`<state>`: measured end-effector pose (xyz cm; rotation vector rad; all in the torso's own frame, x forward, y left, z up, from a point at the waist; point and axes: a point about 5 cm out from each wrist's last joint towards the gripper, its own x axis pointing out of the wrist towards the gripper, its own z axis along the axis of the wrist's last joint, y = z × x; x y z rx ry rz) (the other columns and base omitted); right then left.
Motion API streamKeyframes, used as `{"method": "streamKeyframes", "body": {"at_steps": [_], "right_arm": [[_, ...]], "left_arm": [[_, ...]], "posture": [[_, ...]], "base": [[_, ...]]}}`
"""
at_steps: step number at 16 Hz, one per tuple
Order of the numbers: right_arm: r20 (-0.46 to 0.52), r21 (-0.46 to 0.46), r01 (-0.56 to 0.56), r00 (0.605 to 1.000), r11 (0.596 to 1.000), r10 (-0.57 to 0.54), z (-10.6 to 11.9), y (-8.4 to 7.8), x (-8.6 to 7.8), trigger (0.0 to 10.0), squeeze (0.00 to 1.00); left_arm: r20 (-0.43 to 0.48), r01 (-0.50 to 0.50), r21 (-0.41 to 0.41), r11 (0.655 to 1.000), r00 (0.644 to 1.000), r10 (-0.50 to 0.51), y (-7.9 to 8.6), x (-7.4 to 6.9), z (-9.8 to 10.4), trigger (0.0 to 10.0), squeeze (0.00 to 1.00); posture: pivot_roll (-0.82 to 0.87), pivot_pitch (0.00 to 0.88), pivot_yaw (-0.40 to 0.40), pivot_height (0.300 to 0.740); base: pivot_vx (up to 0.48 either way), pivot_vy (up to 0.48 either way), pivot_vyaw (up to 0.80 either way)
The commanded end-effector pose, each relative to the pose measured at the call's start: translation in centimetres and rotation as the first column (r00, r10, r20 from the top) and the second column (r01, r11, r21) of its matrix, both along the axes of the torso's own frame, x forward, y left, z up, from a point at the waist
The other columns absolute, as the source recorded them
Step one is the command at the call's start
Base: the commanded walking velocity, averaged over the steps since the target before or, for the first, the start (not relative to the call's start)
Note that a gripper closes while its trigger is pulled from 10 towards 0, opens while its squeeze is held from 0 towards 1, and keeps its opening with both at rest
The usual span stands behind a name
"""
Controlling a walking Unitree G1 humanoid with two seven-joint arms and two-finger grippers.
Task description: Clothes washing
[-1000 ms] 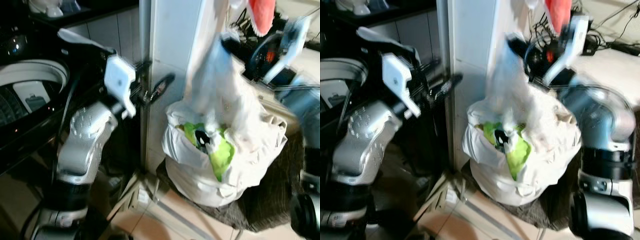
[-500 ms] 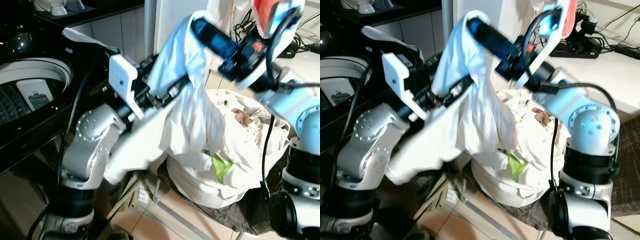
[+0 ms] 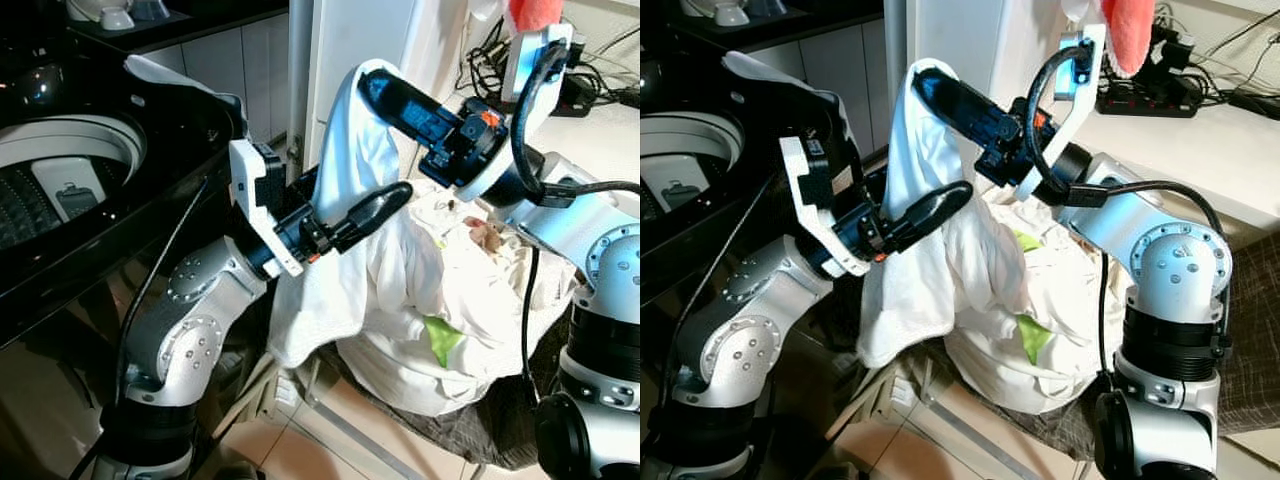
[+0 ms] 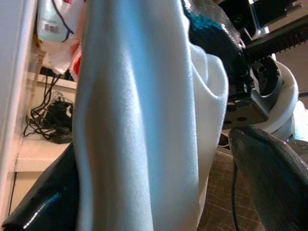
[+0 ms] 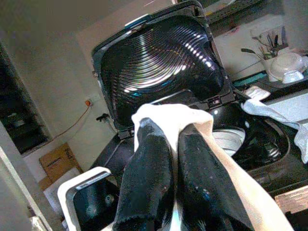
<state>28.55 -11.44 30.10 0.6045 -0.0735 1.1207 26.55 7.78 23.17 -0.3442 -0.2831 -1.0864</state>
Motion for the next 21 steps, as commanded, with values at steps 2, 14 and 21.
{"method": "streamKeyframes", "body": {"at_steps": [2,14,21], "right_arm": [[0.019,-0.004,-0.01,1.0,1.0,0.01,0.6,0.2,-0.5,0.0,0.0],[0.0,-0.032,-0.007,1.0,0.999,0.007,-0.1,0.5,-1.0,0.0,0.0],[-0.007,-0.046,0.003,1.0,0.999,-0.003,-0.3,0.6,-0.9,0.0,0.0]], "left_arm": [[0.016,-0.031,0.079,0.996,0.999,0.03,-0.3,0.3,-0.5,8.4,0.0],[0.001,-0.185,0.124,0.975,0.982,0.187,0.9,1.6,-0.7,0.0,0.0],[0.0,-0.188,0.133,0.973,0.982,0.19,1.1,1.6,-0.7,0.0,0.0]], "posture": [[0.03,0.0,-0.067,0.74],[0.04,0.0,-0.068,0.74],[0.04,0.0,-0.068,0.74]], "base": [[0.0,0.0,0.0],[0.0,0.0,0.0],[0.0,0.0,0.0]]}}
